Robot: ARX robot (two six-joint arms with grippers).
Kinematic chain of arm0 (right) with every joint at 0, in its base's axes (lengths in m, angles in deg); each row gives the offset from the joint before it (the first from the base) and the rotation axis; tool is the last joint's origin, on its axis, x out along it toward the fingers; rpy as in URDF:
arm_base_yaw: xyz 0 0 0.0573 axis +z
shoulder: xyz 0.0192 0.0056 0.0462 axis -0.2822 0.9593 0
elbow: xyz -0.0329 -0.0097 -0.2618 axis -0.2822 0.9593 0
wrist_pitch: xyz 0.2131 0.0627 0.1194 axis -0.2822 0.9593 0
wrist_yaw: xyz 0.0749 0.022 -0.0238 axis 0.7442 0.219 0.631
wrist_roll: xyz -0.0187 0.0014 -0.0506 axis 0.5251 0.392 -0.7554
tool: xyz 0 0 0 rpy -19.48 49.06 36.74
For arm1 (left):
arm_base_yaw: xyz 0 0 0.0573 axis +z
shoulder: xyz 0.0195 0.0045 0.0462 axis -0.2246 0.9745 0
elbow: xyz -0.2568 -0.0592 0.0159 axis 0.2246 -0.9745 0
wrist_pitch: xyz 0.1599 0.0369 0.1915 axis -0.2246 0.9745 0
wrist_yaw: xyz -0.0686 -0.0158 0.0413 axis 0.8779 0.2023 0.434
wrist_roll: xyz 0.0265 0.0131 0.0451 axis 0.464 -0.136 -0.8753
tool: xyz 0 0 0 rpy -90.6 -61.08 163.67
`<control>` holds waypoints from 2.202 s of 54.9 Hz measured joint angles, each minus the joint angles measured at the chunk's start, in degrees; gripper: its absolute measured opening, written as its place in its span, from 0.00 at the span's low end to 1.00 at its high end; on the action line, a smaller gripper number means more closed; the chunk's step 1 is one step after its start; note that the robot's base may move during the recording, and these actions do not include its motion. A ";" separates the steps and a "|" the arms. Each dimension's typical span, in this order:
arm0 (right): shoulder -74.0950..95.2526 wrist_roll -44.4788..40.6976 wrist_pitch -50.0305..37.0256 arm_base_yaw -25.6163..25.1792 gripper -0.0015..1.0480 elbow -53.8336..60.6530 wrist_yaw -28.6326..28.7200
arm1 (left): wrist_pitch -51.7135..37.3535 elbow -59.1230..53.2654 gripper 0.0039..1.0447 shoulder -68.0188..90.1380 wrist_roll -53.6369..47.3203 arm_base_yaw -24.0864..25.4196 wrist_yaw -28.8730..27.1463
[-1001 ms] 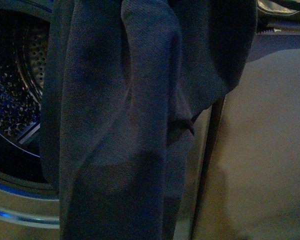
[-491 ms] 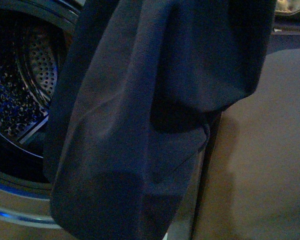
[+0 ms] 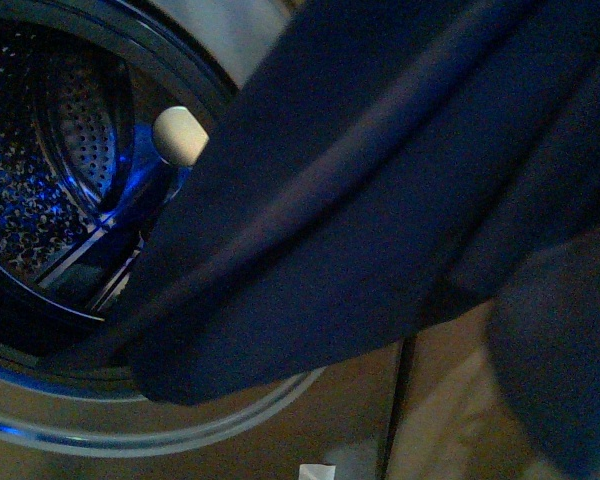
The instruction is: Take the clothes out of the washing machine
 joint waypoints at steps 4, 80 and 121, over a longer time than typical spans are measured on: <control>-0.07 1.84 -0.26 -5.25 0.03 -1.75 1.90 | 0.00 0.00 0.94 0.00 0.00 0.00 0.00; 29.57 -11.54 35.74 -43.87 0.03 -26.53 17.66 | 0.00 0.00 0.94 0.00 0.00 0.00 0.00; 23.17 -16.02 59.60 -32.87 0.93 -5.07 19.56 | 0.00 0.00 0.94 0.00 0.00 0.00 0.00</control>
